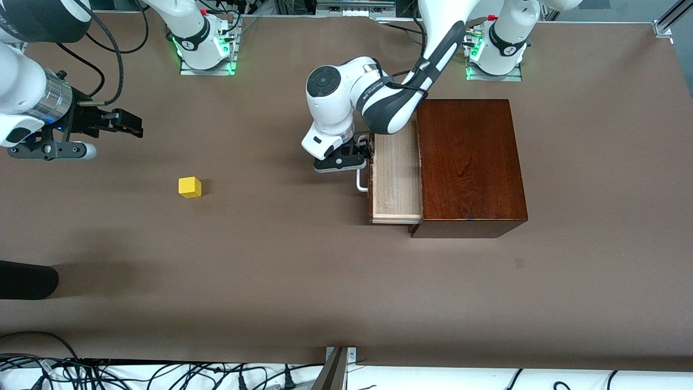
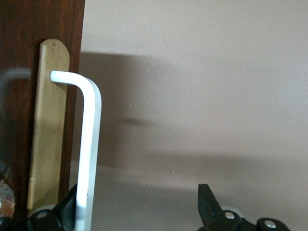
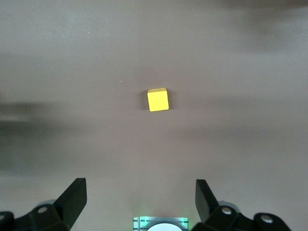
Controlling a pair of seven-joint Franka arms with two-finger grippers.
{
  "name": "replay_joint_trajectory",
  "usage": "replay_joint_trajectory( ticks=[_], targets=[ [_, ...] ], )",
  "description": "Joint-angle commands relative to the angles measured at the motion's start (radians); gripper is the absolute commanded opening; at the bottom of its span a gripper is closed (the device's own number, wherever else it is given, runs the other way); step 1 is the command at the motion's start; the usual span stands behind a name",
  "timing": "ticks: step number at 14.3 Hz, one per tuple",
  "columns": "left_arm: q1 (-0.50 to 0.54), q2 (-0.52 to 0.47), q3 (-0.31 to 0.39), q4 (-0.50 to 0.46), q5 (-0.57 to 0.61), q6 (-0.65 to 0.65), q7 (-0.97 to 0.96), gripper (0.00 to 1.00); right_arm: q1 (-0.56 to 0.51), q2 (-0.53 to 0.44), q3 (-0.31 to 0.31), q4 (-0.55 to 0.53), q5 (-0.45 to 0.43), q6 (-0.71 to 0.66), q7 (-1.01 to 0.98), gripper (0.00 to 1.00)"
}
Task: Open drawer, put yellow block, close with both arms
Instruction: 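Pull the drawer out of the box with the left gripper, then reach the right gripper to the yellow cube while the left gripper holds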
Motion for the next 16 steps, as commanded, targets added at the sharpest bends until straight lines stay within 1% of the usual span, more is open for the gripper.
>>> replay_joint_trajectory(
  ticks=[1,3,7,9,11,14,16],
  targets=[
    [-0.049,0.081,-0.048,0.098,-0.091,0.162,-0.073,1.0,0.002,-0.008,0.002,-0.023,-0.006,0.02,0.004,1.0],
    [-0.049,0.081,-0.048,0.098,-0.091,0.162,-0.073,1.0,0.002,-0.013,0.002,-0.052,-0.004,0.036,0.004,1.0],
    [-0.049,0.079,-0.048,0.098,-0.091,0.162,-0.073,1.0,0.002,-0.049,-0.006,-0.196,-0.004,0.144,0.004,1.0],
    [-0.049,0.079,-0.05,0.103,-0.097,0.162,-0.073,1.0,0.002,-0.059,-0.009,-0.272,-0.004,0.207,0.004,1.0],
    [-0.049,0.079,-0.048,0.118,-0.132,0.162,-0.075,1.0,0.0,-0.051,-0.009,-0.336,-0.004,0.269,0.002,1.0],
    [-0.049,0.077,-0.048,0.112,-0.132,0.162,-0.072,1.0,0.0,-0.054,-0.009,-0.451,-0.004,0.397,0.002,1.0],
    [-0.048,0.073,-0.048,0.101,-0.122,0.158,-0.061,1.0,0.0,-0.05,-0.014,-0.505,-0.003,0.463,0.002,1.0]
  ],
)
